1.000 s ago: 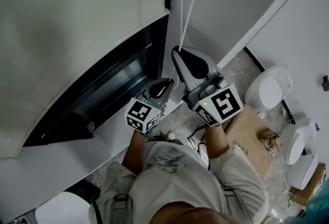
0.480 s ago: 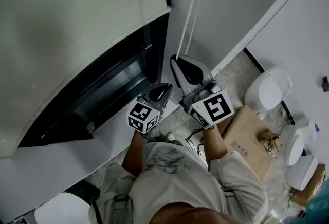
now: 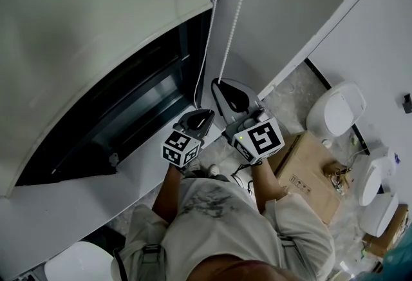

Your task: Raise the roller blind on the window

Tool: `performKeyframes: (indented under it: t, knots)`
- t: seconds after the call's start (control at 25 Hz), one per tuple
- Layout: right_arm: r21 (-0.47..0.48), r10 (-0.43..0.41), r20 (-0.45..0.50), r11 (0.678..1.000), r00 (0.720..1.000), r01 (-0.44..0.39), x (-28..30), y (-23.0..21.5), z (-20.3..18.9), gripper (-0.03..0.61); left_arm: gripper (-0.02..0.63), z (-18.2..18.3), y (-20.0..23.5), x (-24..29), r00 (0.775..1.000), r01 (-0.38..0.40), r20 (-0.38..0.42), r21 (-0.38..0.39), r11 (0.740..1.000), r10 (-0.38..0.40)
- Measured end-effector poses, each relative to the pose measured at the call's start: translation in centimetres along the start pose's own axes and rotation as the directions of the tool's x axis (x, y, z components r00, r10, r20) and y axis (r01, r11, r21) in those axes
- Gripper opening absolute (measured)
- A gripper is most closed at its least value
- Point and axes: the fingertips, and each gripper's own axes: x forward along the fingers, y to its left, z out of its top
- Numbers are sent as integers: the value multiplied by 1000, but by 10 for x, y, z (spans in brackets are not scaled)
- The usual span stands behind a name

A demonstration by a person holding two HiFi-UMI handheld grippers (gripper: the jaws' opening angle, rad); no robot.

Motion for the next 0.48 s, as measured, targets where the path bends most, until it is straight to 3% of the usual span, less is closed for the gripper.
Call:
performKeyframes:
  t: [0.48]
  knots:
    - [19,-8,-65,1000,998,9,-7,11,-42,18,21,-43,5,1,998,-14,-60,-26,1000,12]
